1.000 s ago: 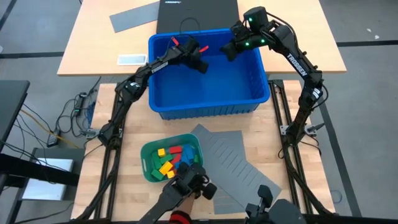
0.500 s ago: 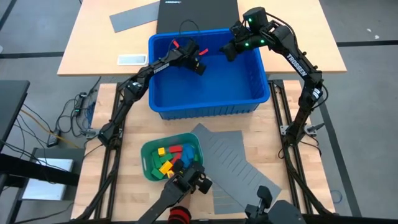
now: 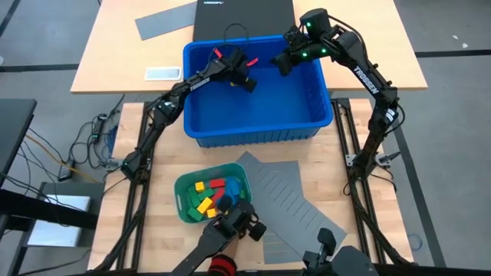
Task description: Sort Items/Unsort Items
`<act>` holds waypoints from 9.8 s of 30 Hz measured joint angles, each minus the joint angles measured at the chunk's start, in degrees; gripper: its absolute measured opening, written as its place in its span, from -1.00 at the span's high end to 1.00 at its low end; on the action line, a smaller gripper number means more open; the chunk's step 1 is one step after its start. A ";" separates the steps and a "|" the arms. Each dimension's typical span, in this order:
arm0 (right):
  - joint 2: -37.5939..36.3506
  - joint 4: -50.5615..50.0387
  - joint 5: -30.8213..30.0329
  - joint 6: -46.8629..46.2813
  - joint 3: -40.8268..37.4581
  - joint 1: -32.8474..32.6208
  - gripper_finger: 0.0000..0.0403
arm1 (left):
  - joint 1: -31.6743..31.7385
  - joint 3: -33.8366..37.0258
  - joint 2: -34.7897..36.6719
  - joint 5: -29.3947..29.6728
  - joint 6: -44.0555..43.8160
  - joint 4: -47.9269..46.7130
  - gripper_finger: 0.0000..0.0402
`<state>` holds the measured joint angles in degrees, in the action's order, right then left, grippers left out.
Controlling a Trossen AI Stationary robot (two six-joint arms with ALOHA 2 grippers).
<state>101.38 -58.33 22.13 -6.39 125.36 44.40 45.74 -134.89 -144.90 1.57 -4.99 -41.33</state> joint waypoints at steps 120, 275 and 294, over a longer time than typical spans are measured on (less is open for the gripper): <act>0.00 -2.89 1.99 5.11 0.00 -3.06 0.98 | -3.46 0.23 0.09 -7.44 24.56 -8.36 -0.18; -10.08 48.47 -4.02 -10.73 -50.34 -46.55 1.00 | -71.13 79.48 92.39 -1.54 -28.12 11.18 0.99; -35.47 43.81 -5.95 8.48 -57.57 -39.68 0.99 | -35.22 79.77 96.29 -20.46 -3.56 25.23 1.00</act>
<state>65.91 -14.52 16.18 2.09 67.79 4.72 10.51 -55.12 -48.61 -18.89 -8.56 -16.10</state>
